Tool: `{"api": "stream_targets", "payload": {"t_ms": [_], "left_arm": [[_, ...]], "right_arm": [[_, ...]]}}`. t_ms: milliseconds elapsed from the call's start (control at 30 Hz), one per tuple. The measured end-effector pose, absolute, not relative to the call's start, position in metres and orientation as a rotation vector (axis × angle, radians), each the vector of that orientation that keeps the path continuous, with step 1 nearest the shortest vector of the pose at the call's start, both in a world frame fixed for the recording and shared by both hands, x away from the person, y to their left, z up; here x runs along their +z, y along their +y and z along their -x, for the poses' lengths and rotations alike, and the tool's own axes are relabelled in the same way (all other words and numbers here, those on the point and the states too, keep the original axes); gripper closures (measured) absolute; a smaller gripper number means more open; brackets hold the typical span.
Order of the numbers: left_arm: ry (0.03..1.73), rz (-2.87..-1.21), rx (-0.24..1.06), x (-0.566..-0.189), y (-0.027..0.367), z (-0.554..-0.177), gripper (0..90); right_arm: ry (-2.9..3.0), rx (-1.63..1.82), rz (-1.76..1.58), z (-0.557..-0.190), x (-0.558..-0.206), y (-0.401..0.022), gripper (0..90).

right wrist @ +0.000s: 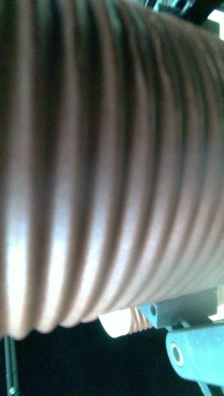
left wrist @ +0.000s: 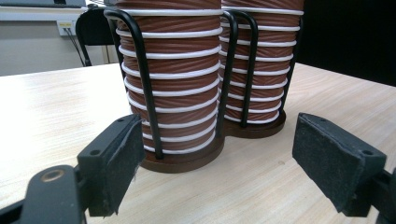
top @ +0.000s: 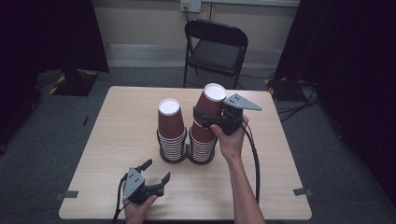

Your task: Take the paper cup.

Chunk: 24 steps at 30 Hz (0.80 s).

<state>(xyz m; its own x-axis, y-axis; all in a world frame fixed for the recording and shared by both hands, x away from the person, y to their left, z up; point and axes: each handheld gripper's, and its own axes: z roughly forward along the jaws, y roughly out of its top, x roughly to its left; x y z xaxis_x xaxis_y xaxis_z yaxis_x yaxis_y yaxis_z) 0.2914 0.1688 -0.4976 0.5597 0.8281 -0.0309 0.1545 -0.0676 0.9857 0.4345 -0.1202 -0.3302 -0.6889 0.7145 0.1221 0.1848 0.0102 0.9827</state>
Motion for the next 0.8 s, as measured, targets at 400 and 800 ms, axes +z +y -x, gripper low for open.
{"api": "stream_targets", "payload": {"t_ms": [400,800], "left_arm": [[0.862,-1.568,0.663,-0.498,0.169,-0.292,16.6],[0.853,-1.568,0.663,-0.498,0.170,-0.291,15.8]], "right_arm": [[1.824,1.771,-0.936,-0.429,-0.321,-0.131,13.3],[1.773,1.799,-0.972,-0.425,-0.311,-0.149,13.5]]}}
